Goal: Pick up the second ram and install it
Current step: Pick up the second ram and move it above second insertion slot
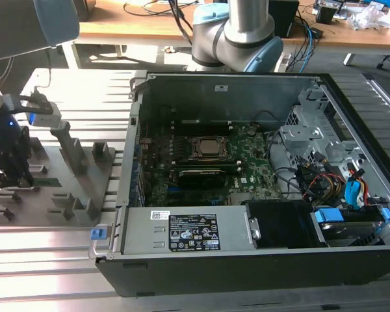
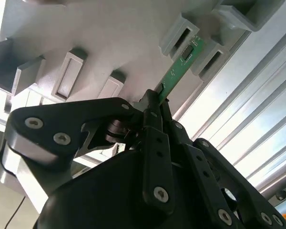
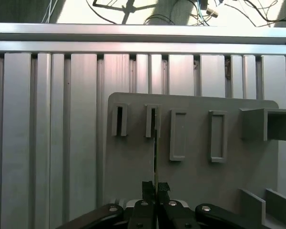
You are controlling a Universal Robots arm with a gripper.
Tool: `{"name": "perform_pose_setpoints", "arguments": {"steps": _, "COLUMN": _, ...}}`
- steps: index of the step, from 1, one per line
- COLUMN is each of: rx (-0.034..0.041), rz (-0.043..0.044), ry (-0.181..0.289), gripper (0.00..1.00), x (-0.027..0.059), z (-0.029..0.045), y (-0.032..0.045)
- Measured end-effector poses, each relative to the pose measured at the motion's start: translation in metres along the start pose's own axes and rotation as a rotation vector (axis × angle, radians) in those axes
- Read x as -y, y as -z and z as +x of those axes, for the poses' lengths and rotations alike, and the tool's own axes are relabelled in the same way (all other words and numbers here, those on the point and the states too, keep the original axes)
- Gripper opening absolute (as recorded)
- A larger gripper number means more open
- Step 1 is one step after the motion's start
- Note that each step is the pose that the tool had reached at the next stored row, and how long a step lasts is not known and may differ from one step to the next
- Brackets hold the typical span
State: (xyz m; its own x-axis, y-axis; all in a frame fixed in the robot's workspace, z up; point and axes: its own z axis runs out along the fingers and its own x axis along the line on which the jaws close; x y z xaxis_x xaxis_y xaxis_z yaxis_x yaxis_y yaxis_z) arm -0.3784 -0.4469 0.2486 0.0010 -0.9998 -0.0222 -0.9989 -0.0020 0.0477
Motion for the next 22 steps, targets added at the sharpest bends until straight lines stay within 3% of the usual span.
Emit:
{"name": "perform_pose_setpoints", "arguments": {"steps": 2, "rx": 0.0000, "rz": 0.0000, "ry": 0.000, "gripper": 0.14, "x": -0.0002, "z": -0.0001, "y": 0.0063}}
{"name": "perform_pose_setpoints", "arguments": {"steps": 4, "rx": 0.0000, "rz": 0.0000, "ry": 0.000, "gripper": 0.14, "x": -0.0007, "z": -0.0004, "y": 0.0197}}
{"name": "perform_pose_setpoints", "arguments": {"steps": 6, "rx": 0.0000, "rz": 0.0000, "ry": 0.000, "gripper": 0.14, "x": -0.0009, "z": -0.0006, "y": 0.0257}}
{"name": "perform_pose_setpoints", "arguments": {"steps": 22, "rx": 0.0000, "rz": 0.0000, "ry": 0.000, "gripper": 0.14, "x": -0.0022, "z": -0.0012, "y": 0.0557}}
